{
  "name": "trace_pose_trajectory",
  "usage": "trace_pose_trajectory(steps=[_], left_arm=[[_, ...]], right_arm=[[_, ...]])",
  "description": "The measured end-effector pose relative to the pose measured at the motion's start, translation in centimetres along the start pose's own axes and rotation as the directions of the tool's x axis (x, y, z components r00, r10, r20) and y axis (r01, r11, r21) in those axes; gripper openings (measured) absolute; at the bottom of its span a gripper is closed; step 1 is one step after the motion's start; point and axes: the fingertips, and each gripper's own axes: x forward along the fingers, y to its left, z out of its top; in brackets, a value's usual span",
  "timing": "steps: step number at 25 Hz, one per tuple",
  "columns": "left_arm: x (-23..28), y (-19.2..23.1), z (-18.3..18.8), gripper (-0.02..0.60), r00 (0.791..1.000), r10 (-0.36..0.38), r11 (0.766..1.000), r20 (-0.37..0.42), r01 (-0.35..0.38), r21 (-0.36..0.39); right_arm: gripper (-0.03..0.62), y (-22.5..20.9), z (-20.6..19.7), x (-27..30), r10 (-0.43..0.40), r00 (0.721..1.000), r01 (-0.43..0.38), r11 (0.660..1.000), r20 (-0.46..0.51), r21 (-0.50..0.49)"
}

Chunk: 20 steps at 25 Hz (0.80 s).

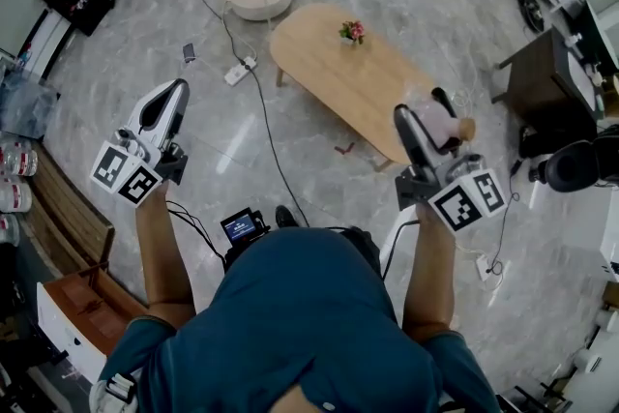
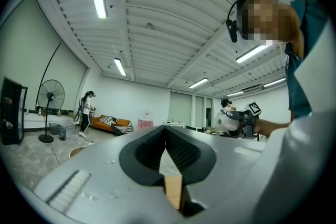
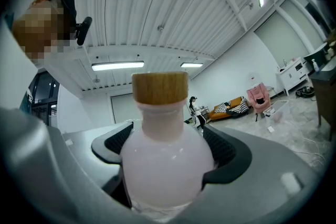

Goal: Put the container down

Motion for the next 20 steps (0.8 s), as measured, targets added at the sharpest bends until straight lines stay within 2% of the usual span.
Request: trace_pose_trajectory(steps=[11, 16, 20], left_arm=[[-2.1, 5.4, -0.2, -0.003, 1.000, 0.014, 1.000, 0.026, -0.014, -0.028], [-1.3, 6.4, -0.5, -0.003, 0.999, 0.042, 0.998, 0.010, -0.042, -0.036], [-1.2, 8.1, -0.8, -0.003, 0.995, 0.101, 0.994, -0.002, -0.101, -0.029]], right_arm=[[0.414, 2.4, -1.4, 5.4, 0.006, 1.000, -0.006, 1.000, -0.029, -0.009], [0.414, 1.0, -1.5, 8.0, 0.030, 0.998, -0.030, 1.000, -0.054, 0.002], [0.414, -0.8, -2.4, 11.0, 0.067, 0.995, -0.066, 0.997, -0.072, 0.028]])
